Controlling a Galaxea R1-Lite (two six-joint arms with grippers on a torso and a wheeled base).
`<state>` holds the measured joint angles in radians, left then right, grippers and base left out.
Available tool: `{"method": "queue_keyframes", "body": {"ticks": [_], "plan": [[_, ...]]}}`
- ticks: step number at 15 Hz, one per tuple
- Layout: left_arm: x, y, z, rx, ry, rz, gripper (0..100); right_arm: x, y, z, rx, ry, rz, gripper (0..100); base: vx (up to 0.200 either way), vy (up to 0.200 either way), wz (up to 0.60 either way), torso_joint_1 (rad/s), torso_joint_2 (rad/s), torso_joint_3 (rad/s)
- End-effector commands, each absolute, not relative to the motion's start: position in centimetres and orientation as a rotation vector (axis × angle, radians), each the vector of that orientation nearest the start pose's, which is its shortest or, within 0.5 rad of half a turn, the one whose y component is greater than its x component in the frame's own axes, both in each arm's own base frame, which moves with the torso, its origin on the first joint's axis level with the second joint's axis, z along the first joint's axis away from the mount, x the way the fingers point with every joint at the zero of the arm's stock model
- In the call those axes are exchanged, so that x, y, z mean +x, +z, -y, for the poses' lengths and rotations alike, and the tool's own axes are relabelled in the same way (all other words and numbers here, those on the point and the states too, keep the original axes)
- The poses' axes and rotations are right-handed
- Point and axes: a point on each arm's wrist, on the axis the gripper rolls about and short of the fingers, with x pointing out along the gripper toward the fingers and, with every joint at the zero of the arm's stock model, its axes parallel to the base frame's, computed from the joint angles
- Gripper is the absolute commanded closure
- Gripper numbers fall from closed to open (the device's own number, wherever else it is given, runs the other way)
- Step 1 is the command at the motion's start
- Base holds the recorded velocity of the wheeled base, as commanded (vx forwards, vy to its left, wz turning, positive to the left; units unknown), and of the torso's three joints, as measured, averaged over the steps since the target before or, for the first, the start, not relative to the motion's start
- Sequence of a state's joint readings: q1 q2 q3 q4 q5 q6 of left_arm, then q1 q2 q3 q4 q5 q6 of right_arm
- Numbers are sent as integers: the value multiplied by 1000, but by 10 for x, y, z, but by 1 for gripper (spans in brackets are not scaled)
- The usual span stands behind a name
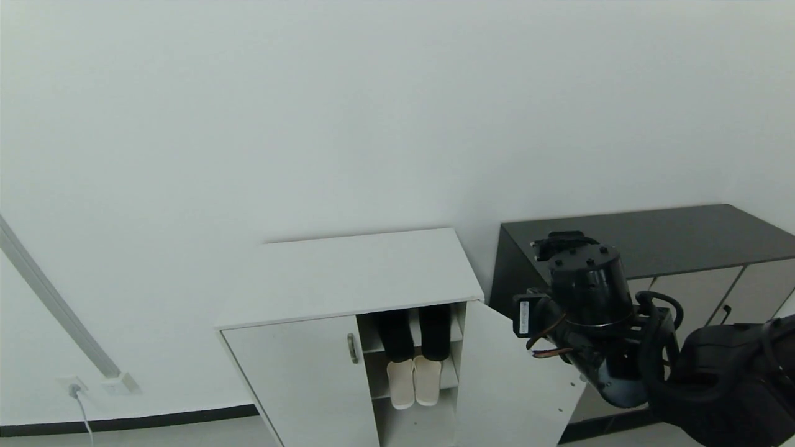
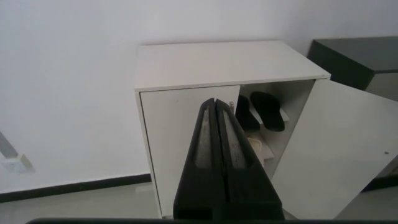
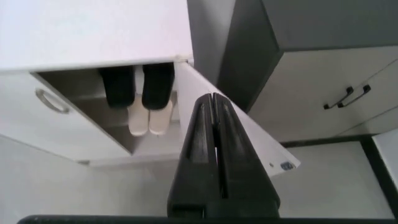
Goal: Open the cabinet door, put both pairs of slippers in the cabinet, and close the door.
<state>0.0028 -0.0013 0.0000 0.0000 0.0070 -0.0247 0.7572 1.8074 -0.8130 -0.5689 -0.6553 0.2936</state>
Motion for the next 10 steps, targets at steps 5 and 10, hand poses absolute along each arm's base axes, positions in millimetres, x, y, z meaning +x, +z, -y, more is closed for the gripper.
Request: {"method": "queue_keyframes", "body": {"ticks": [5, 10], "plan": [[-23, 75, 0, -23, 11, 0, 100, 250, 136, -209, -10, 50, -348, 100, -200, 0, 0, 1, 7, 1], [-23, 75, 0, -23, 11, 0, 100, 289, 124, -208, 3, 25, -370, 100, 0, 0, 0, 0, 0, 0]]}}
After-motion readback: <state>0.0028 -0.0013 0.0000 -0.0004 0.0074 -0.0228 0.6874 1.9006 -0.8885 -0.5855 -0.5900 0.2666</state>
